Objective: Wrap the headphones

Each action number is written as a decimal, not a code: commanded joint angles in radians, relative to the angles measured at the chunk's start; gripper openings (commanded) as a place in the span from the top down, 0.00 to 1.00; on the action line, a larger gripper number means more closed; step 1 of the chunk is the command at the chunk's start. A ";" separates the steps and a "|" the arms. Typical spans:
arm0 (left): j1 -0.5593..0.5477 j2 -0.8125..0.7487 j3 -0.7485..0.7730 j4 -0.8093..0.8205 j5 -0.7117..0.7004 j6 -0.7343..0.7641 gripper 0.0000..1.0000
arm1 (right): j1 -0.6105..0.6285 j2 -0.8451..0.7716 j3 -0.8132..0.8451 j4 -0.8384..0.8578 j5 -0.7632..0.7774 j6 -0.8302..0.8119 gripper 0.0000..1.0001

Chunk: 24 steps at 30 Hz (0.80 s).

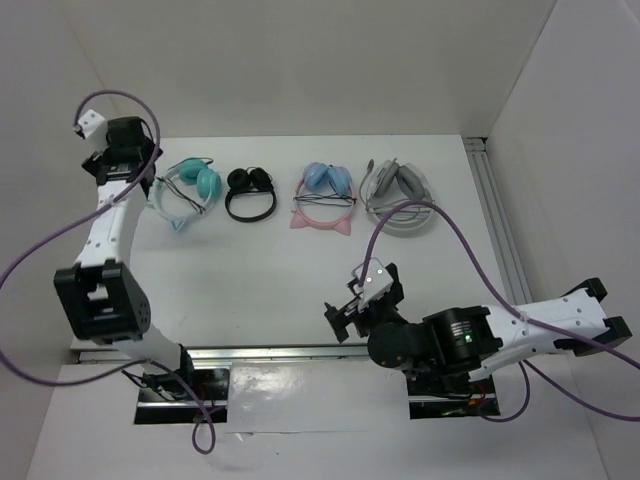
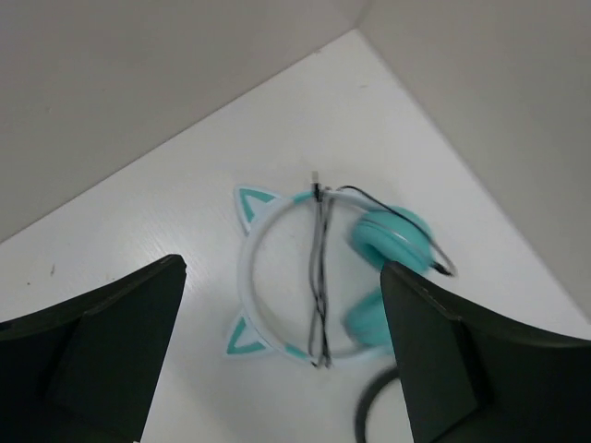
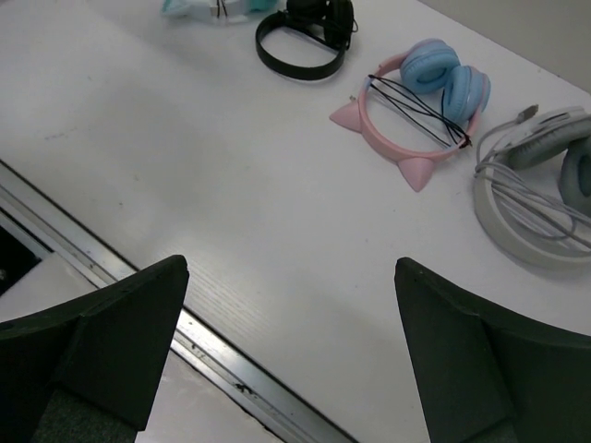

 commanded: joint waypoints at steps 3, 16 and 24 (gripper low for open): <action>-0.028 -0.325 0.034 -0.185 0.313 0.019 0.00 | 0.008 -0.052 0.108 -0.090 0.012 0.142 0.00; -0.140 -1.181 -0.498 -0.369 0.859 0.232 0.00 | 0.017 -0.281 0.234 -0.511 -0.035 0.428 0.00; -0.163 -1.376 -0.584 -0.417 0.881 0.214 0.00 | -0.006 -0.406 0.148 -0.467 -0.054 0.400 0.00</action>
